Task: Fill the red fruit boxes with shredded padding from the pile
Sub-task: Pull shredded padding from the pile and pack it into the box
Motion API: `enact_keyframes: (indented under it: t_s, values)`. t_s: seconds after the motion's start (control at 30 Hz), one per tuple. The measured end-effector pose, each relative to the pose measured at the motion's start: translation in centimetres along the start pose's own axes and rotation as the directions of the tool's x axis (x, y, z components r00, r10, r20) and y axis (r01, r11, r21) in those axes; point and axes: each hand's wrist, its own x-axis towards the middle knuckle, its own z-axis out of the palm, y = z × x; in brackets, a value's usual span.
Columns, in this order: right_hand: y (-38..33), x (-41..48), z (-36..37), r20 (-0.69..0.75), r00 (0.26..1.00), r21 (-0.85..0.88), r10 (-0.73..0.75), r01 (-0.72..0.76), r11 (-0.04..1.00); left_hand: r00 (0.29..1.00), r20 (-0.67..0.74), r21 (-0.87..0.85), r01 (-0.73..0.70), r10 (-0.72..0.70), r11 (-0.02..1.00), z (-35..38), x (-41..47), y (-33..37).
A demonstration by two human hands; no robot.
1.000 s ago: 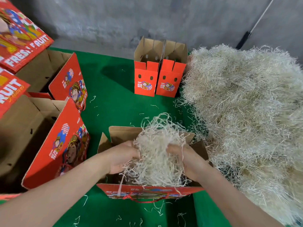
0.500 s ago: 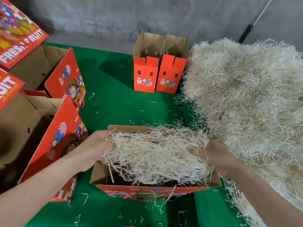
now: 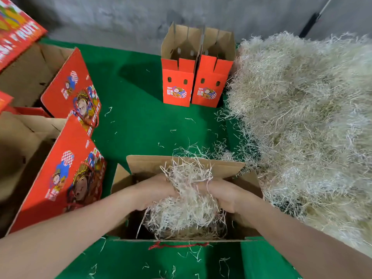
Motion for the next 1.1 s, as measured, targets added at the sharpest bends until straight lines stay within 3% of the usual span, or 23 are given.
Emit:
enact_keyframes:
  t_s: [0.17, 0.23, 0.33, 0.43, 0.53, 0.63, 0.8, 0.9, 1.0, 1.07, 1.1]
  values:
    - [1.0, 0.1, -1.8, -0.102, 0.995, -0.14, -0.004, -0.011, 0.99, 0.985, -0.173, 0.14, 0.043, -0.019, 0.989, -2.6, -0.2, -1.9]
    - [1.4, -0.5, -3.1, -0.139, 0.99, -0.122, 0.011, -0.028, 0.992, 0.975, -0.218, 0.325, 0.02, 0.054, 0.946, -4.0, -0.8, -2.2]
    - [2.3, -0.8, -4.1, -0.138, 0.988, -0.168, 0.068, -0.091, 0.982, 0.967, -0.219, 0.639, 0.04, 0.132, 0.769, -4.7, -1.7, -2.0]
    - [2.6, -0.6, -4.3, -0.174, 0.982, -0.223, 0.078, -0.117, 0.968, 0.971, -0.181, 0.816, 0.058, 0.159, 0.575, -4.5, -2.1, -1.9]
    - [2.5, -0.1, -4.1, -0.183, 0.977, -0.218, 0.108, -0.147, 0.965, 0.979, -0.134, 0.883, 0.046, 0.157, 0.468, -3.7, -1.0, -2.2]
    - [2.2, 1.1, -2.6, -0.147, 0.978, -0.296, 0.147, -0.185, 0.937, 1.0, 0.002, 0.931, -0.013, 0.029, 0.364, -2.6, 1.0, -1.7]
    - [2.3, 5.6, -1.0, -0.078, 0.977, -0.401, 0.201, -0.215, 0.89, 0.981, 0.111, 0.953, -0.06, -0.157, 0.298, -0.7, 3.7, -0.6]
    - [2.5, 7.1, -0.4, -0.018, 0.951, -0.488, 0.308, -0.277, 0.828, 0.975, 0.13, 0.985, -0.106, -0.18, 0.136, -0.3, 4.3, -0.1]
    - [3.4, 8.5, -0.7, 0.01, 0.939, -0.502, 0.343, -0.292, 0.814, 0.967, 0.19, 0.981, -0.18, -0.17, 0.069, -0.4, 4.7, -0.4]
    - [4.1, 8.9, -0.9, -0.023, 0.956, -0.662, 0.291, -0.232, 0.712, 0.952, 0.254, 0.967, -0.247, -0.172, 0.063, -0.3, 5.0, -0.8]
    - [4.2, 8.7, -1.1, -0.056, 0.967, -0.776, 0.249, -0.199, 0.599, 0.938, 0.29, 0.957, -0.282, -0.19, 0.071, 0.0, 5.4, -1.2]
